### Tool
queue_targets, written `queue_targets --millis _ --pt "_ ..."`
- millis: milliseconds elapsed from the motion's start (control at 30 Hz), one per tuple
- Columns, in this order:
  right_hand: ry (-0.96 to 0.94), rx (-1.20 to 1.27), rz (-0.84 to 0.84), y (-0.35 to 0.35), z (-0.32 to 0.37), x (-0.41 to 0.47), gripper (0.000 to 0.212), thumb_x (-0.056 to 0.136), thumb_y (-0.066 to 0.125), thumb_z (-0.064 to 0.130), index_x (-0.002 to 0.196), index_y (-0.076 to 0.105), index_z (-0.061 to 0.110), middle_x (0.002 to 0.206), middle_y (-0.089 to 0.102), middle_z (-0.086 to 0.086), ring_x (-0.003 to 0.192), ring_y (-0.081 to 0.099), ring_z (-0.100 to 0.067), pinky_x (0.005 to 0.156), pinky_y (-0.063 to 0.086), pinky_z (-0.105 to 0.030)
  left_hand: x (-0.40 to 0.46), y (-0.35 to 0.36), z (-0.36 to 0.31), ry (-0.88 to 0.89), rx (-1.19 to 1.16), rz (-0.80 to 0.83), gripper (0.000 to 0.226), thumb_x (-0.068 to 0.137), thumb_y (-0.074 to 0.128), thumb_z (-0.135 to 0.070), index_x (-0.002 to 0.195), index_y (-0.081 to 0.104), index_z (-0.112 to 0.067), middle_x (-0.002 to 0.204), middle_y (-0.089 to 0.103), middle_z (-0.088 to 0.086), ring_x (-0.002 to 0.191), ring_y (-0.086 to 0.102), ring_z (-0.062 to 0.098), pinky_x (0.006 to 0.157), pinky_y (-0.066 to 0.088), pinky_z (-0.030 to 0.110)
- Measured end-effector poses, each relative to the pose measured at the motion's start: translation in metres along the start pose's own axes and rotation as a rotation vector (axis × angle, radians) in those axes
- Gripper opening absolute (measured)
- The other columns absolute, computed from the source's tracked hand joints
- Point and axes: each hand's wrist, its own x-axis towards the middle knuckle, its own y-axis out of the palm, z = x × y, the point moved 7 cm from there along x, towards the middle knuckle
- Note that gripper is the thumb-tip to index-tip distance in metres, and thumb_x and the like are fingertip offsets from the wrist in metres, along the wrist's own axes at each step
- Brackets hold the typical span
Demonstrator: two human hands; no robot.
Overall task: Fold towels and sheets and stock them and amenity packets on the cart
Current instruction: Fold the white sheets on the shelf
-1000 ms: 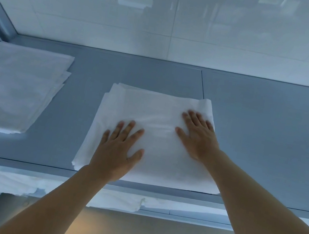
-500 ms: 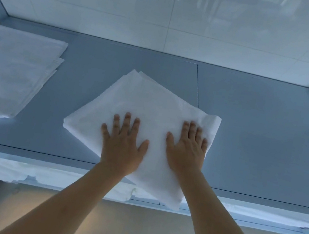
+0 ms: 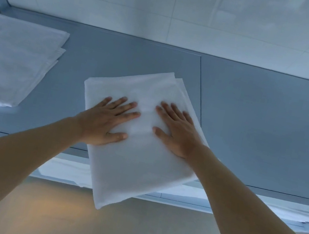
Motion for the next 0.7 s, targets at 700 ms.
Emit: queue_targets --millis 700 --pt "0.573 0.099 -0.184 0.032 0.025 -0.051 0.076 0.099 0.017 0.064 0.164 0.001 0.027 0.173 -0.009 0.006 0.159 -0.007 -0.026 0.12 0.015 -0.066 -0.028 0.001 -0.06 -0.461 -0.19 -0.172 0.062 0.101 0.026 -0.058 0.161 0.022 -0.042 0.172 0.013 -0.009 0.16 0.007 0.024 0.124 0.009 0.06"
